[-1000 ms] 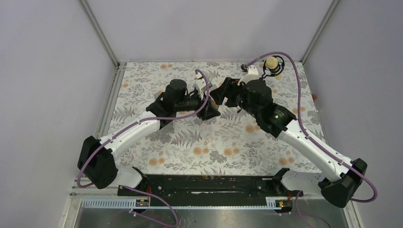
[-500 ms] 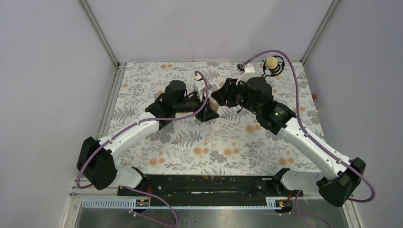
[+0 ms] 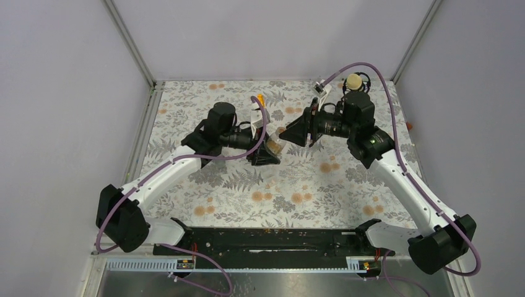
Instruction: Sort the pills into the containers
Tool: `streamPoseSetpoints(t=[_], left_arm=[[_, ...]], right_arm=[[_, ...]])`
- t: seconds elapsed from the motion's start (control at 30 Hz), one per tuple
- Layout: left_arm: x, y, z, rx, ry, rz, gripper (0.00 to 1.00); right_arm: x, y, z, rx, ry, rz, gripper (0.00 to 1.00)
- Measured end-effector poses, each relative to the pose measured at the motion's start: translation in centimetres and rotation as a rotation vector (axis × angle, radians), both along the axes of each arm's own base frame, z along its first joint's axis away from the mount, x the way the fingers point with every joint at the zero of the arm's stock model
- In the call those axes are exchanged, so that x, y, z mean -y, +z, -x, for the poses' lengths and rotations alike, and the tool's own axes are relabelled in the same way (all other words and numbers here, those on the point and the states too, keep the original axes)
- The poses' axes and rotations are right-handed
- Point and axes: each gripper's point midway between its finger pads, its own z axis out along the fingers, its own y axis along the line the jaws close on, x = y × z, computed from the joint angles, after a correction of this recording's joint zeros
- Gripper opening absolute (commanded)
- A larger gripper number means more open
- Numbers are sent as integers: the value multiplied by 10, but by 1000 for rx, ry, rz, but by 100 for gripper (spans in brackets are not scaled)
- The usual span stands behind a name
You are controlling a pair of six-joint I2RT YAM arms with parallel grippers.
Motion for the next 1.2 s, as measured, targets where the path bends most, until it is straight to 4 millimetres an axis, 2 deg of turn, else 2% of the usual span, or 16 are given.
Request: streamPoseSetpoints(t=[0.07,0.2,0.3,0.43,0.63,0.7,0.8,0.9,1.07,1.2], left_arm=[[-3,0,-1,8,4,-11,0],[-7,-6,-13,17,66,-41,0],[-8,-8,-23,28,122,-56,0],[-8,-5,-34,44,179,-52,0],[-8,-2,-40,35,218,-44,0],[-8,-4,-40,26,222,-47,0],[-8,-7,-40,16,229,-52,0],[-9,-9,-40,7,232,-58,0],[-8,-9,-37,3,216,-55,0],[-5,-6,-28,7,157,-36,0]], right_arm=[[2,3,-9,-28,-56,10,81],[4,11,-35,-97,-249,49,82],[-1,14,-39,-127,-342,60,83],[-2,3,-41,-181,-418,85,86],[-8,-17,-49,-242,-455,121,85],[-10,-19,-50,-254,-455,123,78],[-13,-20,-48,-269,-442,116,48],[-18,-16,-45,-257,-412,105,27],[-18,-14,-42,-208,-373,121,12],[-13,-10,-31,-155,-285,121,7]])
